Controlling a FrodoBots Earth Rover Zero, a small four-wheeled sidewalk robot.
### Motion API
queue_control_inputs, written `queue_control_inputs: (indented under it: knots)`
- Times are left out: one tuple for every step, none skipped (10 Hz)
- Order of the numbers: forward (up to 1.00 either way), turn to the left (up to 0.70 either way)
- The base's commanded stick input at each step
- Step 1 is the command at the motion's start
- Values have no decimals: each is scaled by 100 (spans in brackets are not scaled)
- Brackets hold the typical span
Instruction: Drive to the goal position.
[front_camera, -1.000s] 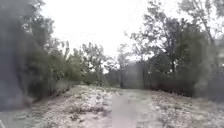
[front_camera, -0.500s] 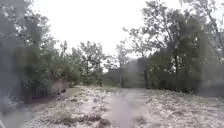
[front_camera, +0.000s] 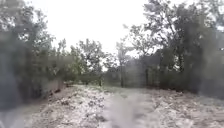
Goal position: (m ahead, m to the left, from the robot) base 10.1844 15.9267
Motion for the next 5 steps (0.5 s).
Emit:
queue_control_inputs:
  knots:
    - [85,0]
    - [85,0]
    - [85,0]
    - [85,0]
    - [85,0]
